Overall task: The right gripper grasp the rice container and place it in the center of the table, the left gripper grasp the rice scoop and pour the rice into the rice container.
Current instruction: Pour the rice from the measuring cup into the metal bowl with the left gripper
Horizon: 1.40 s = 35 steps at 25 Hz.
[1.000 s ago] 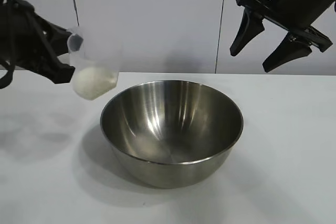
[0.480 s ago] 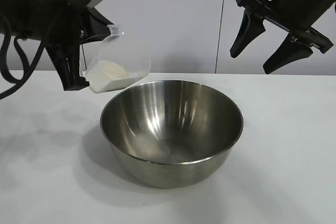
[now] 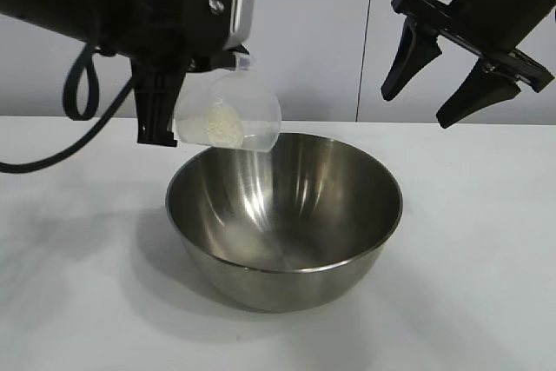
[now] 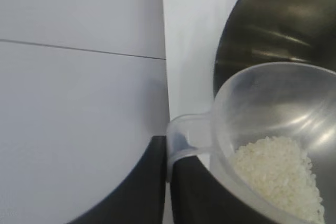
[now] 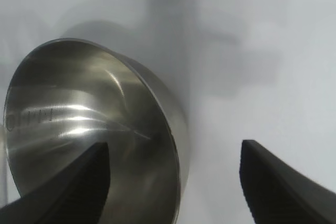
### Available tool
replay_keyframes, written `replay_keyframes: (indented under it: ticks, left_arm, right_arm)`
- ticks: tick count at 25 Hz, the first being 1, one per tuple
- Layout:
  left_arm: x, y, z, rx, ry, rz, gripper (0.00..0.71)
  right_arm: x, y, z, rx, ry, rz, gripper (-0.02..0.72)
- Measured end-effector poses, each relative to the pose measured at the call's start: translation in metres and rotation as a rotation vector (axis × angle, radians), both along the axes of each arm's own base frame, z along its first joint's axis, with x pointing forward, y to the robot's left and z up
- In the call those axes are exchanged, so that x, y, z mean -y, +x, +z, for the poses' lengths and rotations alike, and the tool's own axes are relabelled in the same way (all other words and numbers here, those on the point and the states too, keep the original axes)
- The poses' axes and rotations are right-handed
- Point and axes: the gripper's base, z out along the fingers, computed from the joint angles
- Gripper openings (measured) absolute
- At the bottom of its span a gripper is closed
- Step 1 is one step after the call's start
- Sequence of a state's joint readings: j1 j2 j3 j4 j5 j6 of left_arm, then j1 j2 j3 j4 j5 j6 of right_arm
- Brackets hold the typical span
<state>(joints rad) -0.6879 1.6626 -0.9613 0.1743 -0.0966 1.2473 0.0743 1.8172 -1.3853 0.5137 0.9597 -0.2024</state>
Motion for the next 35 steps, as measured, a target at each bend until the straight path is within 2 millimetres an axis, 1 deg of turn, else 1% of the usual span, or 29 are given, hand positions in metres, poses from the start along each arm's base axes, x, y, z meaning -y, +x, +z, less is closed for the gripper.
replay_keyframes:
  ticks: [4,7,12,19,23,27,28,31,35]
  left_arm:
    - [0.012,0.008,-0.012,0.029,0.077,-0.058,0.009]
    - [0.014,0.010,-0.016,0.082,0.156,-0.114,0.009]
    - [0.016,0.011,-0.013,0.246,0.278,-0.230,0.009]
    - [0.021,0.014,0.001,0.504,0.315,-0.309,0.009]
    - [0.024,0.014,0.006,0.565,0.308,-0.282,0.009]
    - [0.027,0.005,0.006,0.646,0.296,-0.183,0.009]
    - [0.028,0.002,0.004,0.664,0.317,-0.163,0.009]
    - [0.026,-0.005,-0.004,0.636,0.383,-0.103,0.009]
    - [0.026,-0.007,-0.006,0.639,0.425,-0.094,0.009]
  right_arm:
    - [0.000,0.000,0.000,-0.002,0.000,0.001,0.484]
    - [0.000,0.000,0.000,0.000,0.000,0.000,0.484]
    - [0.000,0.001,0.000,0.010,-0.001,-0.005,0.484]
    - [0.000,0.002,0.000,0.022,-0.002,-0.011,0.484]
    - [0.000,0.002,0.001,0.024,-0.002,-0.013,0.484]
    - [0.000,0.002,0.001,0.024,-0.002,-0.013,0.484]
    - [0.000,0.002,0.001,0.024,-0.002,-0.013,0.484]
    - [0.000,0.002,0.001,0.024,-0.002,-0.013,0.484]
    - [0.000,0.002,0.001,0.023,-0.001,-0.013,0.484]
